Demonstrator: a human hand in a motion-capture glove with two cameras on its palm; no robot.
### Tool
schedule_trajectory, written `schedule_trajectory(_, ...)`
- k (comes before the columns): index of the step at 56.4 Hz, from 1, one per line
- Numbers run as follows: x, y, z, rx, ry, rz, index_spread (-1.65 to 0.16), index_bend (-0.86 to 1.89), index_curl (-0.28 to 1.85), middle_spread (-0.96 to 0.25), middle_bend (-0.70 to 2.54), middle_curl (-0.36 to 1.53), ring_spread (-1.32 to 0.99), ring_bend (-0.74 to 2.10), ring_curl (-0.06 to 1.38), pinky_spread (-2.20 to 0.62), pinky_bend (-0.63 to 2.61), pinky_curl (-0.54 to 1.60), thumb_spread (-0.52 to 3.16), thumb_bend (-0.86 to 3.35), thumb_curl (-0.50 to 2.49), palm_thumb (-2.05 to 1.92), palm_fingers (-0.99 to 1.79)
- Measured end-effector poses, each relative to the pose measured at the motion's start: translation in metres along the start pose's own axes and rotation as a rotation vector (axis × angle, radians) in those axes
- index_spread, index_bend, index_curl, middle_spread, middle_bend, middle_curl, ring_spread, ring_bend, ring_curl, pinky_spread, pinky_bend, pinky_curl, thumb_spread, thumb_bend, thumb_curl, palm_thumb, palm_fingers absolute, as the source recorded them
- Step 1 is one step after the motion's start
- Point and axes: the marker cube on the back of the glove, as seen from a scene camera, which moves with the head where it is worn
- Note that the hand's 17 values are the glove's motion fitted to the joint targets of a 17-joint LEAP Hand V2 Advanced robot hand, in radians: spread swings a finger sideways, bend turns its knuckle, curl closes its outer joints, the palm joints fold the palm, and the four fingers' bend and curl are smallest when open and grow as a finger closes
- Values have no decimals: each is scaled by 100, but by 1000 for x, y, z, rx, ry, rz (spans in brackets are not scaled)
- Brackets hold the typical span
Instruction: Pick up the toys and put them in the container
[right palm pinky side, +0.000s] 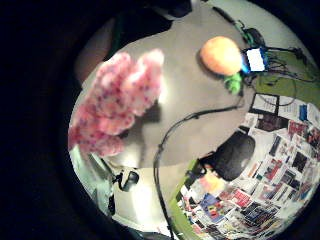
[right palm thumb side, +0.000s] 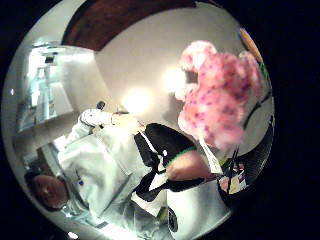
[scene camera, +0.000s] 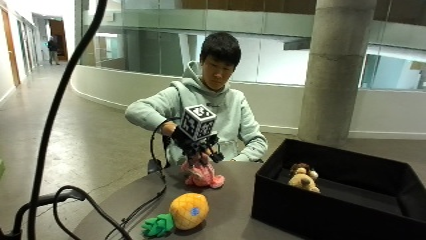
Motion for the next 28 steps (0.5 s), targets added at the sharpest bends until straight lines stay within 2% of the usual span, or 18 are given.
schedule_trajectory(7, 16, -19, 42, -91, -96, 31, -31, 21, 29, -2, 6, 23, 1, 10, 18, 5, 75, 40, 121, -3, 36, -1, -23)
schedule_trajectory(11, 24, -30, 50, -47, -189, 40, -32, 24, 32, -1, 5, 20, 3, 9, 16, 7, 85, 42, 123, 0, 36, 3, -22)
schedule_trajectory(15, 27, -34, 51, 16, -169, 40, -33, 28, 34, -1, 6, 18, 5, 11, 14, 6, 99, 45, 126, 5, 38, 14, -11)
schedule_trajectory(23, 33, -49, 46, 135, -82, 24, -32, 18, 33, -1, 9, 14, 1, 61, 25, -10, 110, 45, 135, 15, 43, 34, 30)
schedule_trajectory(24, 33, -50, 45, 142, -87, 22, -31, 15, 32, -2, 11, 14, -3, 72, 28, -16, 114, 46, 137, 16, 44, 36, 44)
schedule_trajectory(28, 37, -56, 40, 168, -100, 13, -30, 10, 29, -5, 15, 14, -10, 89, 34, -26, 120, 45, 141, 21, 47, 44, 57)
